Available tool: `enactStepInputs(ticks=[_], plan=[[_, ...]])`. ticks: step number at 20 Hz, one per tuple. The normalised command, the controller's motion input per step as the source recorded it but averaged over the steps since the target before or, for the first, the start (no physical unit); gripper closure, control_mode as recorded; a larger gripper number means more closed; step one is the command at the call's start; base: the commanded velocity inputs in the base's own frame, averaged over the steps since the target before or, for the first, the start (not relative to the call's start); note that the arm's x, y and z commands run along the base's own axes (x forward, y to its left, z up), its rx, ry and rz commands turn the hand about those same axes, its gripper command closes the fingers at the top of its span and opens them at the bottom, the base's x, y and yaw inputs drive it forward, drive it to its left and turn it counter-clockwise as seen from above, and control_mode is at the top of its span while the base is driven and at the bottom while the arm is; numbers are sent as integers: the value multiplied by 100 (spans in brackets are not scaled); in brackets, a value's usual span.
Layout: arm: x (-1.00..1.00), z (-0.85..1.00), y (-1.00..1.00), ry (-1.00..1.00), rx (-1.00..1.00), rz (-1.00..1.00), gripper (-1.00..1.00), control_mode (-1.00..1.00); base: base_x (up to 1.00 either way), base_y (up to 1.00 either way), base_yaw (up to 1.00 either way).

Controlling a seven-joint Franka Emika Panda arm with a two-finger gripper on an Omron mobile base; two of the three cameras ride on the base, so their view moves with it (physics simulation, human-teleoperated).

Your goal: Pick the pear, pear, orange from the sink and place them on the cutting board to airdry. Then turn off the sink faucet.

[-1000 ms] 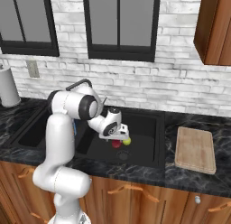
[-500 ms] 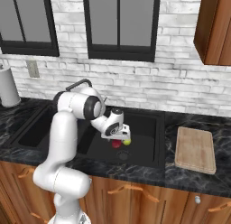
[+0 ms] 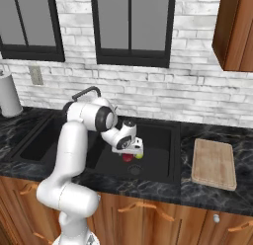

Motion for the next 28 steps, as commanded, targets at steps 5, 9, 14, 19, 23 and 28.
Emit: enactStepInputs(ticks=[5, 9, 14, 19, 23, 28], plan=[[2, -20, 0, 0, 0, 0, -100, -100, 0, 0, 0], [3, -21, 0, 0, 0, 0, 100, -100, 0, 0, 0], [-4, -6, -2, 0, 2, 0, 100, -100, 0, 0, 0], [-29, 43, -4, -10, 3, 0, 100, -100, 0, 0, 0], [-38, 52, -16, -13, 2, 0, 100, -100, 0, 0, 0], [-38, 60, -21, -11, 1, 0, 100, -100, 0, 0, 0]])
